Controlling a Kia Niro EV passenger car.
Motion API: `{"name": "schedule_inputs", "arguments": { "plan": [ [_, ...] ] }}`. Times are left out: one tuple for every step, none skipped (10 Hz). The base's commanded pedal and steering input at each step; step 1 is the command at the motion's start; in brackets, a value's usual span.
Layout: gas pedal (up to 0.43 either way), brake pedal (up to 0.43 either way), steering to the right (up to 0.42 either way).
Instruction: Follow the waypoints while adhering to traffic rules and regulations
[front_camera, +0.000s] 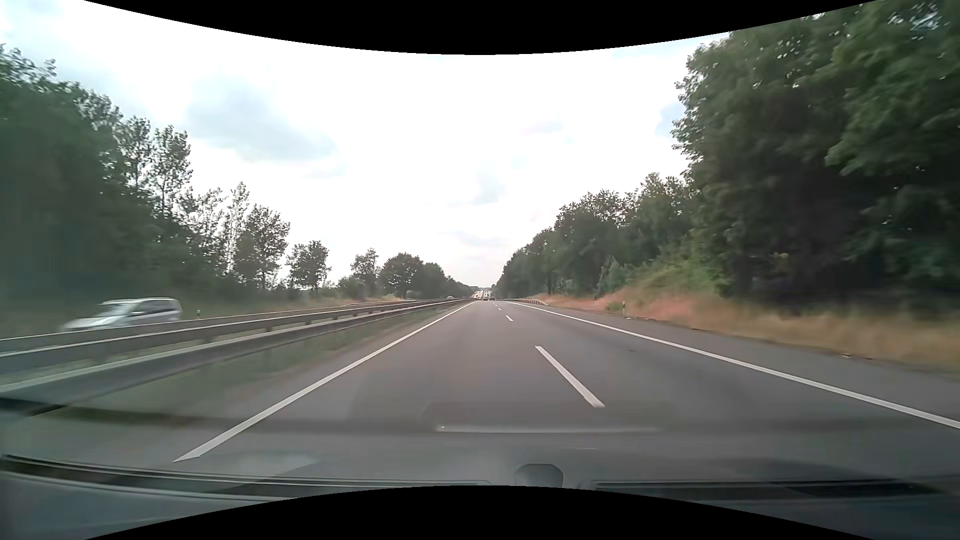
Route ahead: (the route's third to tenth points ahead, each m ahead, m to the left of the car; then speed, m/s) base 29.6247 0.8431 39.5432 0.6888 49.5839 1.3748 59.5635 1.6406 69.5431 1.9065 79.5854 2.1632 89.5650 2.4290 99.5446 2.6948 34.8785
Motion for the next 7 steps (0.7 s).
{"name": "schedule_inputs", "arguments": {
  "plan": [
    [0.398,0.0,0.0],
    [0.398,0.0,0.0],
    [0.398,0.0,-0.002],
    [0.398,0.0,-0.003],
    [0.398,0.0,-0.004],
    [0.398,0.0,-0.004],
    [0.398,0.0,-0.004]
  ]
}}
